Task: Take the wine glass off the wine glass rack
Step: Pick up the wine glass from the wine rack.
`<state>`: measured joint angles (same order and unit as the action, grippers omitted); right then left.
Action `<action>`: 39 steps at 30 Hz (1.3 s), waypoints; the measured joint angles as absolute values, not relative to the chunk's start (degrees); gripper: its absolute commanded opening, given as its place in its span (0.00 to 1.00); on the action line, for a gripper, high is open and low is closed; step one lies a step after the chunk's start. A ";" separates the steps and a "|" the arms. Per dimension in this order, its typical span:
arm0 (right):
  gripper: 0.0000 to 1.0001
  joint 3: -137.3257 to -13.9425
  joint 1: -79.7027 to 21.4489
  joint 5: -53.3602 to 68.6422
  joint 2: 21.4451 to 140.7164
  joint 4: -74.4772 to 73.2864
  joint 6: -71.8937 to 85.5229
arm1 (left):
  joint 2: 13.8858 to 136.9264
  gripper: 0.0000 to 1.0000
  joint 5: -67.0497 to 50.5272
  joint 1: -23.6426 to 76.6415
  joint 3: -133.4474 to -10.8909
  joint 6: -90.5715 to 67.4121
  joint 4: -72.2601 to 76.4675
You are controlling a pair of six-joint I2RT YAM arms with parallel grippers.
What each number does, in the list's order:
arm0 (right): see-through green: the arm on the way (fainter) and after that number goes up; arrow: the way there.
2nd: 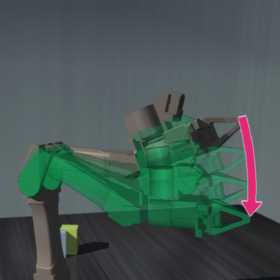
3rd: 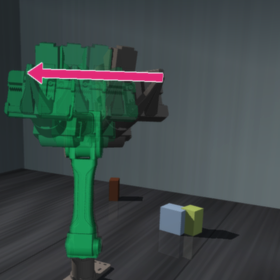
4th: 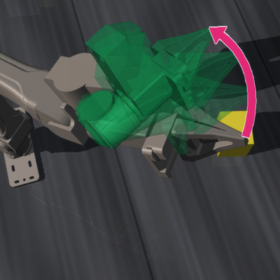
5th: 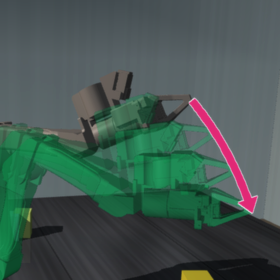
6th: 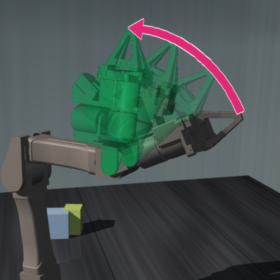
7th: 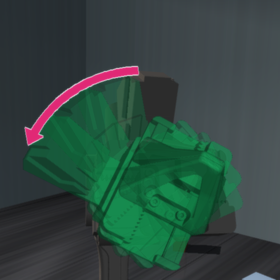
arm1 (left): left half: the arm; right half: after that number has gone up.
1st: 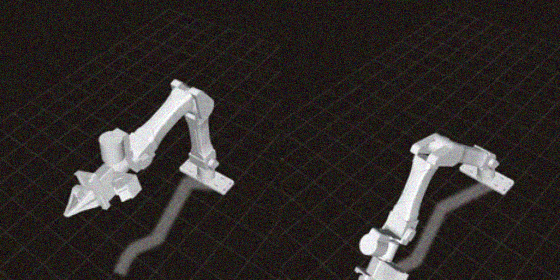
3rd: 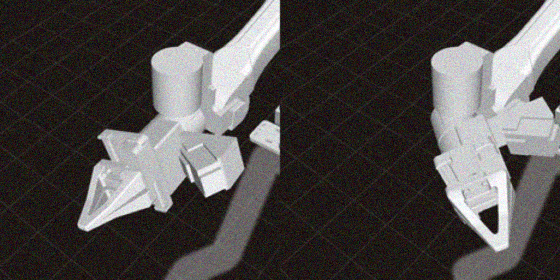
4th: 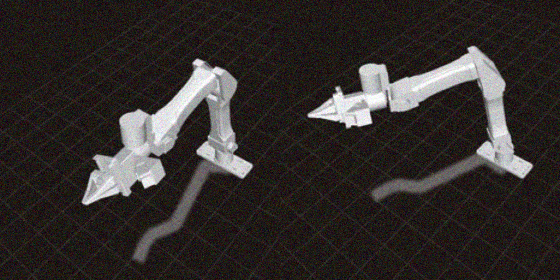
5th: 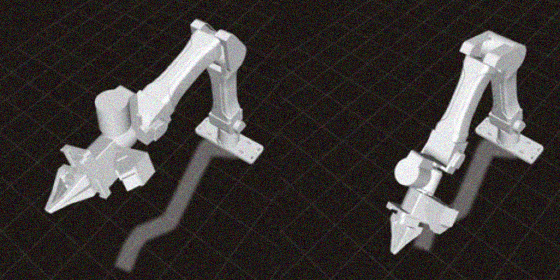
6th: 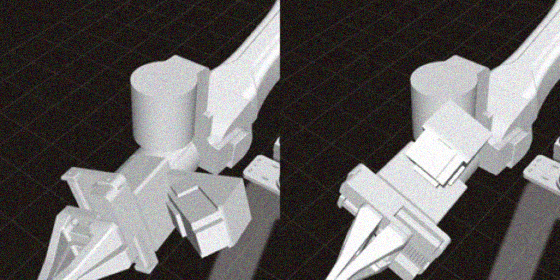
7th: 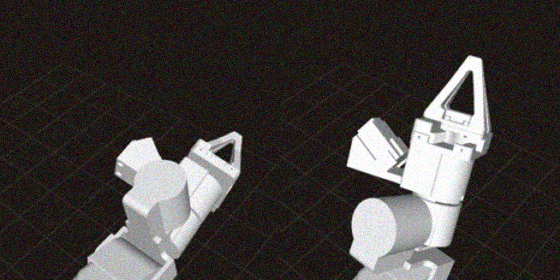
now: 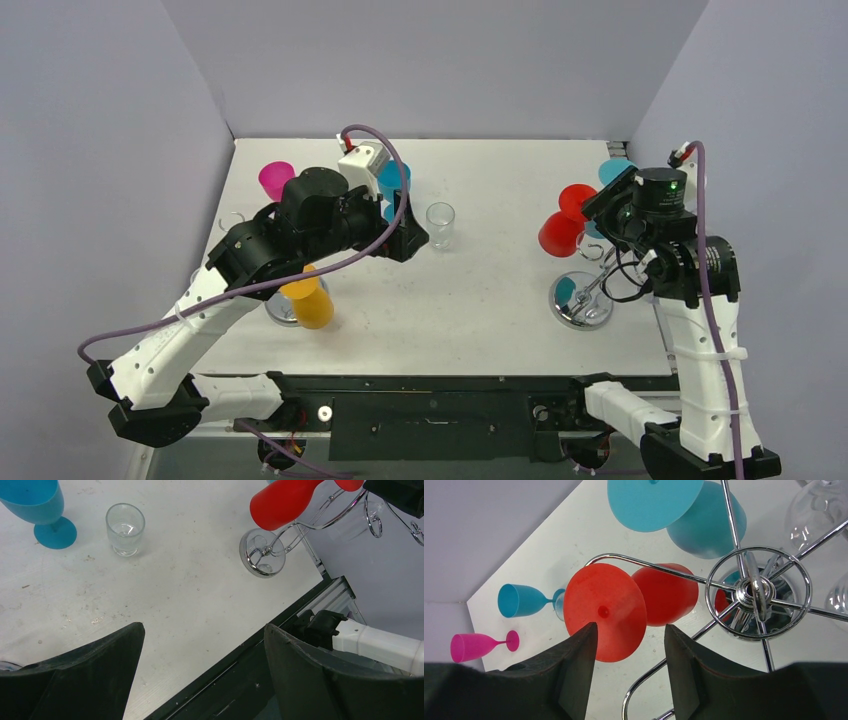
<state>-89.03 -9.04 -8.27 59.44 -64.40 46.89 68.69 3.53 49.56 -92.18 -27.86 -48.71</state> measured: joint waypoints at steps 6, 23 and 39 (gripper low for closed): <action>0.44 -87.31 -8.93 -8.27 59.11 -61.95 47.68 | 68.90 0.87 3.33 49.56 -92.18 -27.97 -48.49; 0.34 -84.38 -8.93 -8.34 58.39 -58.81 49.08 | 69.45 0.87 3.14 49.56 -92.18 -28.05 -48.18; 0.16 -84.20 -8.62 -8.56 57.12 -57.63 50.13 | 70.17 0.86 3.11 49.56 -92.18 -28.10 -48.18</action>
<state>-84.20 -8.62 -8.56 57.12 -57.63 50.13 70.17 3.11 49.56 -92.18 -28.10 -48.18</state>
